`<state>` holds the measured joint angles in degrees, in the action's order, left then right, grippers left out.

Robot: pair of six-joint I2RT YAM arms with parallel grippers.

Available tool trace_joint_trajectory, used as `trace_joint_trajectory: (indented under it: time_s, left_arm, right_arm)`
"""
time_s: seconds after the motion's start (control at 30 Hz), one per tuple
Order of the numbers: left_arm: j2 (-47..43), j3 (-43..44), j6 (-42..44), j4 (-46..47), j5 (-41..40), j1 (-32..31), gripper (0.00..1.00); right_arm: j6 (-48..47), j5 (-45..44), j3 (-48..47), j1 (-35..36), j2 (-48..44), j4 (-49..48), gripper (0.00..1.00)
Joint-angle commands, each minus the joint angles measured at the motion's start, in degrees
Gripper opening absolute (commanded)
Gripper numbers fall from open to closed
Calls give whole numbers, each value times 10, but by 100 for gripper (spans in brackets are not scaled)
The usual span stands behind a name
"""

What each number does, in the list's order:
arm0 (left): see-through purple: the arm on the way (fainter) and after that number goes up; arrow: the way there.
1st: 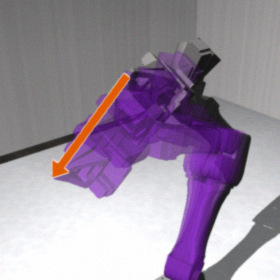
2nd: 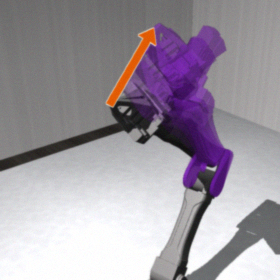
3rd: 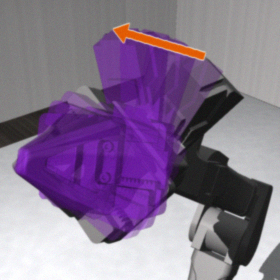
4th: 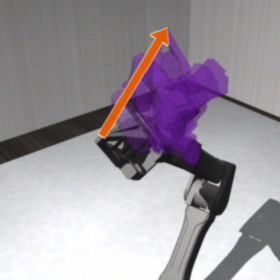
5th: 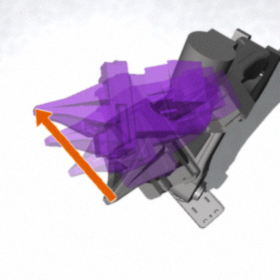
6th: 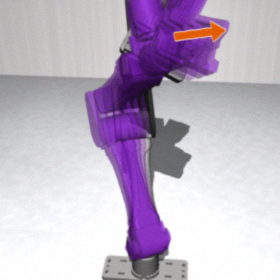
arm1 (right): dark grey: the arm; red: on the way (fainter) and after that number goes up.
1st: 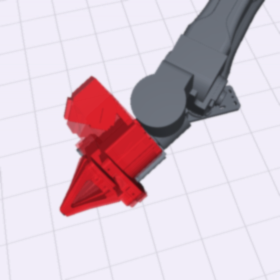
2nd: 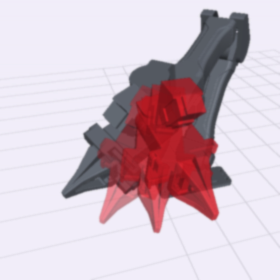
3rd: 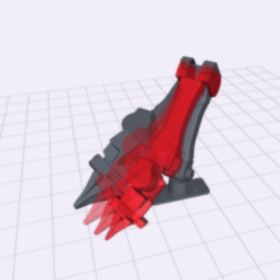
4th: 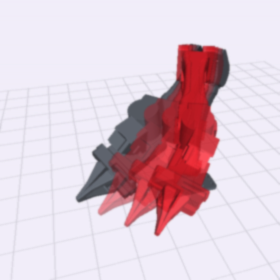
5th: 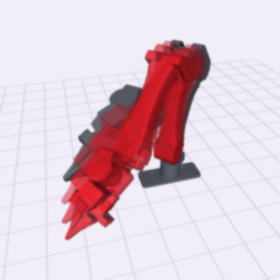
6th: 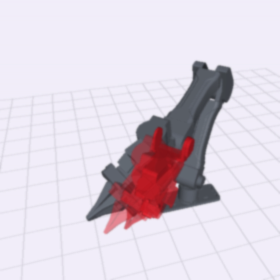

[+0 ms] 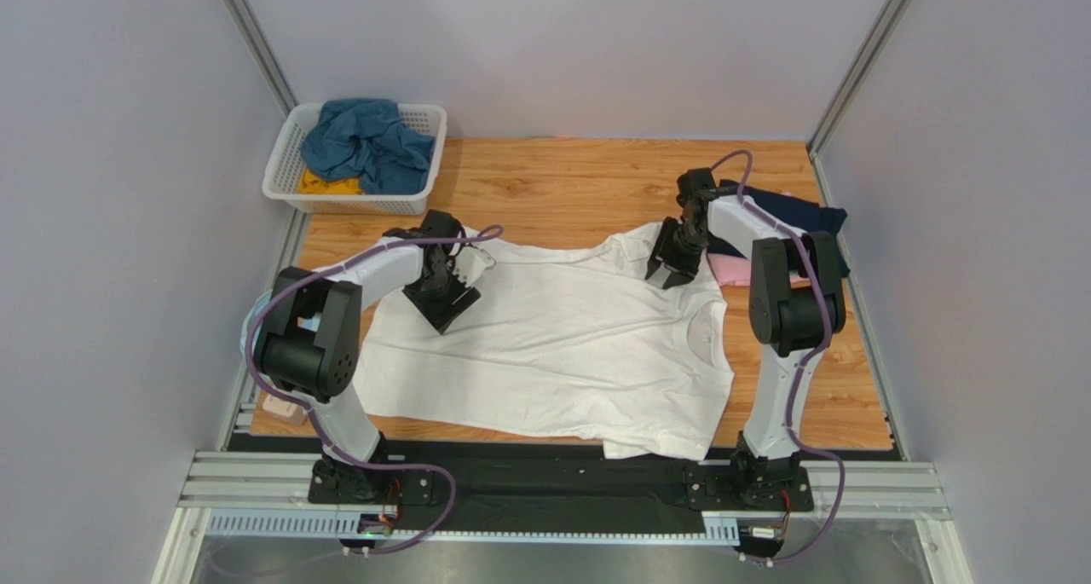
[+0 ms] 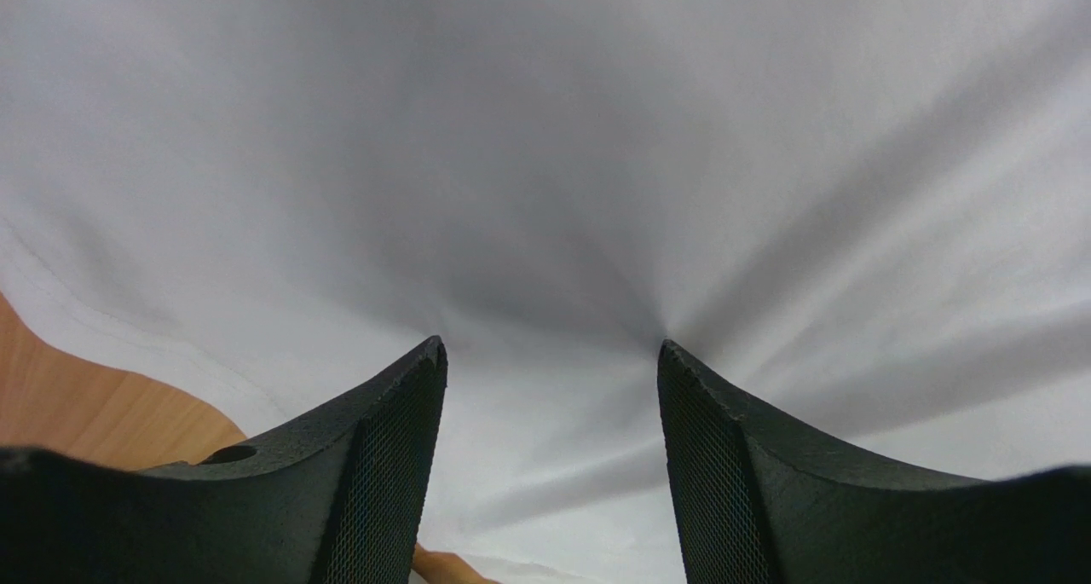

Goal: Fold and stack the t-shirts
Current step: Flatten out the tshirt

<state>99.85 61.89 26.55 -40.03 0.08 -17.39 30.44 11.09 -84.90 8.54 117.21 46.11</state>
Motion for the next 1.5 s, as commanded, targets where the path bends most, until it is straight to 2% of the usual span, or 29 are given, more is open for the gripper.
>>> trace_joint_trajectory:
  time_s: [0.0, 0.2, 0.33, 0.47, 0.7, 0.87, 1.17, 1.3, 1.47]
  left_arm:
    - [-36, -22, 18, -32, 23, -4, 67]
    - [-41, -34, 23, -60, 34, -11, 66]
    - [-57, -42, 18, -70, 37, -15, 66]
    - [-90, -41, 15, -77, 19, -15, 66]
    - [-171, -8, 2, -121, 9, -15, 68]
    - [-165, -11, -11, -118, 27, -15, 68]
    - [-47, -31, -8, -52, 2, -15, 68]
    - [2, -33, -3, -42, -31, -14, 67]
    - [-11, -64, 3, -38, -30, -14, 67]
  right_arm:
    - [-4, -5, 51, 17, -67, -22, 46]
    - [-11, -36, 70, 21, -135, -16, 47]
    - [0, -25, 99, 33, -184, -2, 46]
    - [11, -21, 175, 71, -287, 11, 46]
    - [68, -35, 332, 147, -396, 33, 44]
    - [80, -49, 374, 162, -390, 16, 44]
    - [52, -91, 326, 162, -308, 23, 44]
    - [59, -84, 348, 162, -308, 23, 43]
    - [73, -63, 396, 172, -334, 20, 43]
